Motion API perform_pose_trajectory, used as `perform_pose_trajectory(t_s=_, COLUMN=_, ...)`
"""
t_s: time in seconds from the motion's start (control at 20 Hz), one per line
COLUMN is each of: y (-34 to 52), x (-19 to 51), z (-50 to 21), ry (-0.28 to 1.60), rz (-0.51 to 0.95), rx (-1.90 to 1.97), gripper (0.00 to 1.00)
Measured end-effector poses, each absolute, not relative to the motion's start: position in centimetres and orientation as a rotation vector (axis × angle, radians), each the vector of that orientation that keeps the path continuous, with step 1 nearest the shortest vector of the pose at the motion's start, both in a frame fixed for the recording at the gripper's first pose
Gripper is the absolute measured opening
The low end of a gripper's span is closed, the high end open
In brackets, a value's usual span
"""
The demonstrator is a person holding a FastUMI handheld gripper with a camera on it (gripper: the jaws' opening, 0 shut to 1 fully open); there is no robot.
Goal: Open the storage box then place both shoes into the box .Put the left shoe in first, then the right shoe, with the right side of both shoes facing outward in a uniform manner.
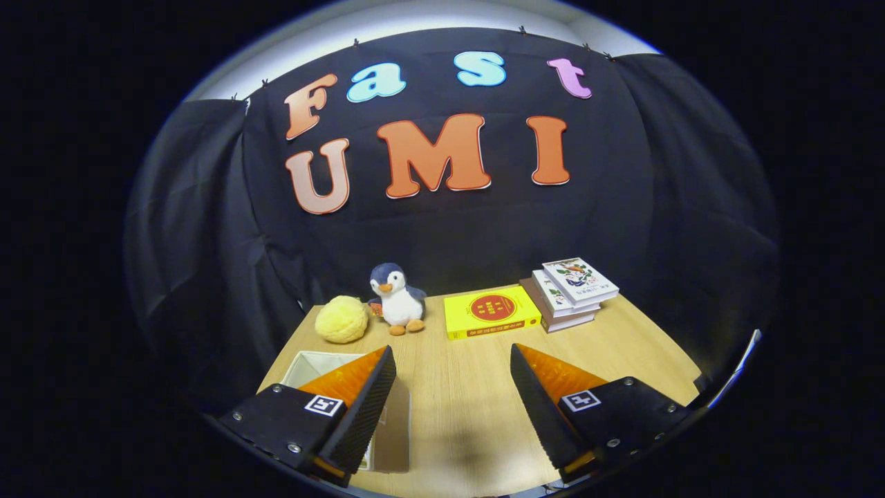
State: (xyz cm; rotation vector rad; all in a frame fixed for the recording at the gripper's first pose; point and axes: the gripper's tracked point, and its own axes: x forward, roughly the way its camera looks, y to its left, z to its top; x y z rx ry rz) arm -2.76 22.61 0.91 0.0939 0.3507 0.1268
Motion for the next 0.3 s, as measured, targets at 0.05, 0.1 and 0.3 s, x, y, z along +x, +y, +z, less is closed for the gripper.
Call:
perform_pose_trajectory(t_s=0.05, y=21.5, x=-2.7, z=1.3, ry=0.339, rz=0.118, rx=0.09, gripper=0.99)
perform_pose_trajectory(t_s=0.1, y=20.5, x=-2.5, z=1.6, ry=0.327, rz=0.113, rx=0.088, gripper=0.99)
perform_pose_trajectory(t_s=0.3, y=16.3, x=-2.0, z=2.2, ry=0.301, rz=0.098, rx=0.091, gripper=0.99)
